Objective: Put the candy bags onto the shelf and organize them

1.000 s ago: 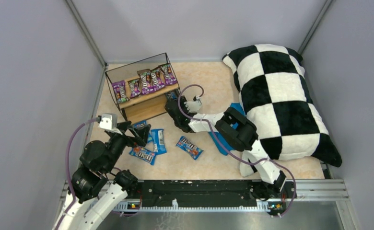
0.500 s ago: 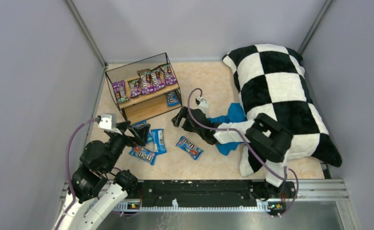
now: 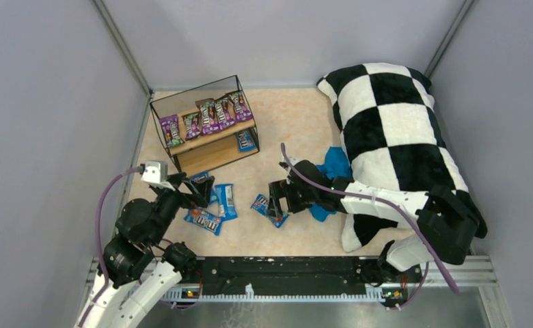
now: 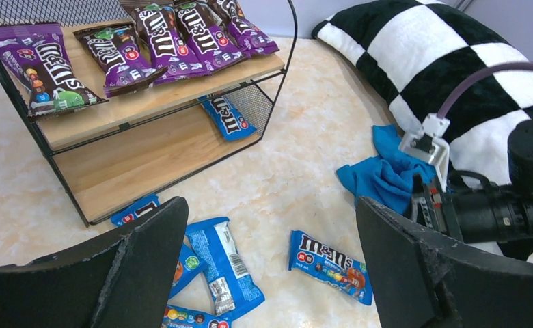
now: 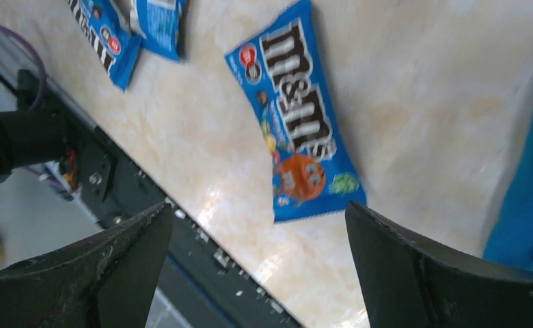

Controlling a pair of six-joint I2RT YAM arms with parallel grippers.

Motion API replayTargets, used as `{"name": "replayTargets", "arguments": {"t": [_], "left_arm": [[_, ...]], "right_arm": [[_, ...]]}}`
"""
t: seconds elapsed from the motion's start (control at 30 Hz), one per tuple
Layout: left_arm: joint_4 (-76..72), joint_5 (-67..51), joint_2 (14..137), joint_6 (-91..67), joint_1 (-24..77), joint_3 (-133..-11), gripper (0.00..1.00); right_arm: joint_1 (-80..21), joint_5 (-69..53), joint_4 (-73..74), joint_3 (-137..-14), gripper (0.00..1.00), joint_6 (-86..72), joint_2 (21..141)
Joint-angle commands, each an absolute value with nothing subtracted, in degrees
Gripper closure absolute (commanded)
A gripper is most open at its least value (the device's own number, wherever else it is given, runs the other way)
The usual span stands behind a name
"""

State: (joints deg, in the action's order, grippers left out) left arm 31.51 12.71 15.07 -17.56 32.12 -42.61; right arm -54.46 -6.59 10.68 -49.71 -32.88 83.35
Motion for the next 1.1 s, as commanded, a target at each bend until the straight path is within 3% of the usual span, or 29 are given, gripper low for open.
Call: {"name": "replayTargets", "arguments": {"t": [0.0, 0.07, 0.33, 0.67, 0.87, 1.07], "left_arm": [[30.1, 13.4, 15.5, -17.8, 32.2, -42.9, 0.02], [30.3, 13.8, 15.0, -17.9, 32.2, -43.0, 0.01], [30.3, 13.7, 14.4, -17.9, 32.2, -42.9, 0.02], [30.0, 13.2, 14.8, -17.5, 32.2, -42.9, 0.02], [29.9, 12.9, 15.2, -17.4, 32.1, -42.7, 0.01], [30.0, 13.0, 15.2, -17.5, 32.1, -42.8, 0.01]], "right_arm": [[-53.6, -17.1, 10.1, -43.8, 0.05, -46.4, 78.8], [-53.2, -18.4, 5.9, -40.5, 0.07, -54.1, 78.5], [-47.2, -19.2, -8.0, -31.8, 0.36, -67.1, 83.1], [-46.5, -13.5, -16.5, -33.3, 0.49, -73.6, 92.3], [-51.7, -7.2, -18.5, -34.8, 0.56, -77.7, 94.4], [-53.5, -4.5, -24.2, -33.1, 0.75, -81.1, 96.4]]}}
